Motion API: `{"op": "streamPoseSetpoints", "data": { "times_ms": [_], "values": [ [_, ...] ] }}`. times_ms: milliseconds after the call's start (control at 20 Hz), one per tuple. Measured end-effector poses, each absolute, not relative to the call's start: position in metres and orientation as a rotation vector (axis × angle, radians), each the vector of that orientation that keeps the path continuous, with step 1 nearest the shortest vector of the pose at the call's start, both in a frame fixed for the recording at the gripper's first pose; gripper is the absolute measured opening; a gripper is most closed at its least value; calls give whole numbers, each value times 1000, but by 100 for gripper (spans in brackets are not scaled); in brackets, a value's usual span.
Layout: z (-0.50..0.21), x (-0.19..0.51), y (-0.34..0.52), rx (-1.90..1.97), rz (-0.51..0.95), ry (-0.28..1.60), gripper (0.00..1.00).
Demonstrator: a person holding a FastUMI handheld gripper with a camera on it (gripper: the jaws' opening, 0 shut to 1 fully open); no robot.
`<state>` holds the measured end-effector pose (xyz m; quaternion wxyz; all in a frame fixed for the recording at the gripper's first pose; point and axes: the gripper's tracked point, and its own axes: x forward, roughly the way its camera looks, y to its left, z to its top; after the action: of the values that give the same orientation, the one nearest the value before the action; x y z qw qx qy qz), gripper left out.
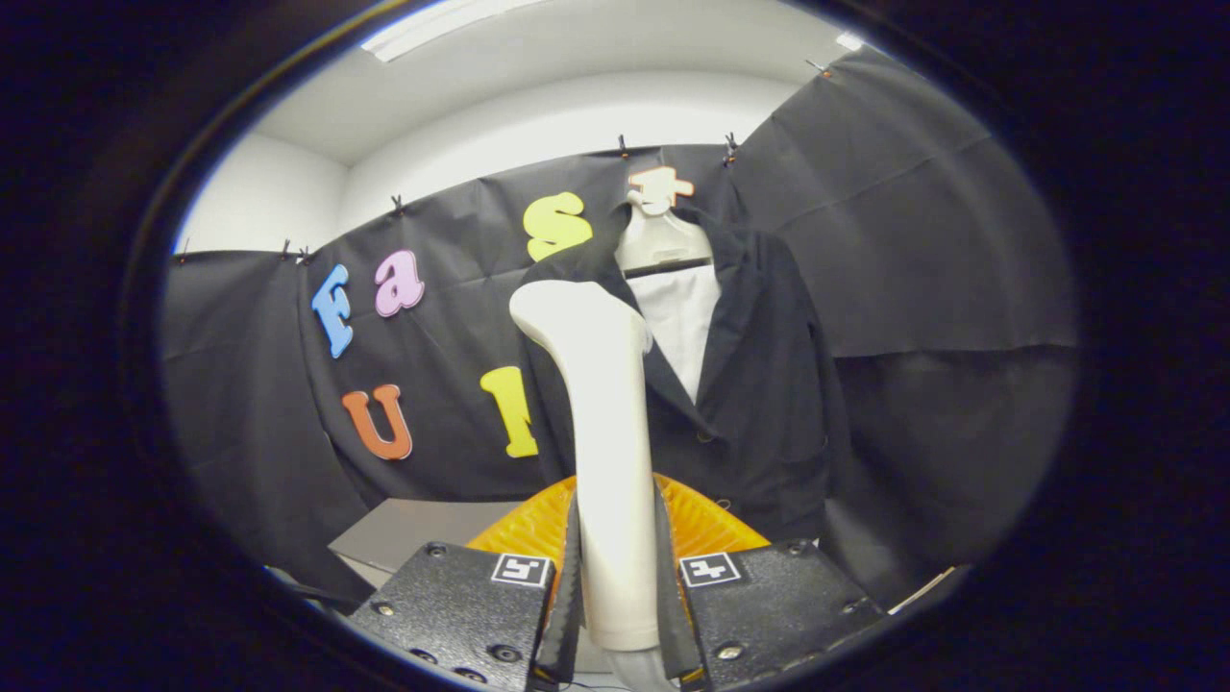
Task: Iron the clothes twice with a garment steamer, once on the left side and once on the right side.
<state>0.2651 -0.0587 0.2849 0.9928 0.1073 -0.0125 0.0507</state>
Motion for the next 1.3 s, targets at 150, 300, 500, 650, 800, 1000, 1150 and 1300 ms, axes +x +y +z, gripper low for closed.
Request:
{"op": "streamPoseSetpoints", "data": {
  "times_ms": [150, 300, 500, 650, 800, 1000, 1150, 1300],
  "values": [
    [305, 289, -65, 200, 106, -39, 36],
    [319, 314, -61, 168, 116, -50, 36],
    [316, 338, -54, 143, 114, -42, 36],
    [298, 349, -53, 141, 115, -5, 36],
    [277, 357, -57, 138, 102, 23, 36],
    [251, 357, -65, 126, 71, 61, 36],
    [228, 354, -68, 127, 54, 96, 36],
    [203, 349, -71, 122, 39, 134, 36]
  ]
}}
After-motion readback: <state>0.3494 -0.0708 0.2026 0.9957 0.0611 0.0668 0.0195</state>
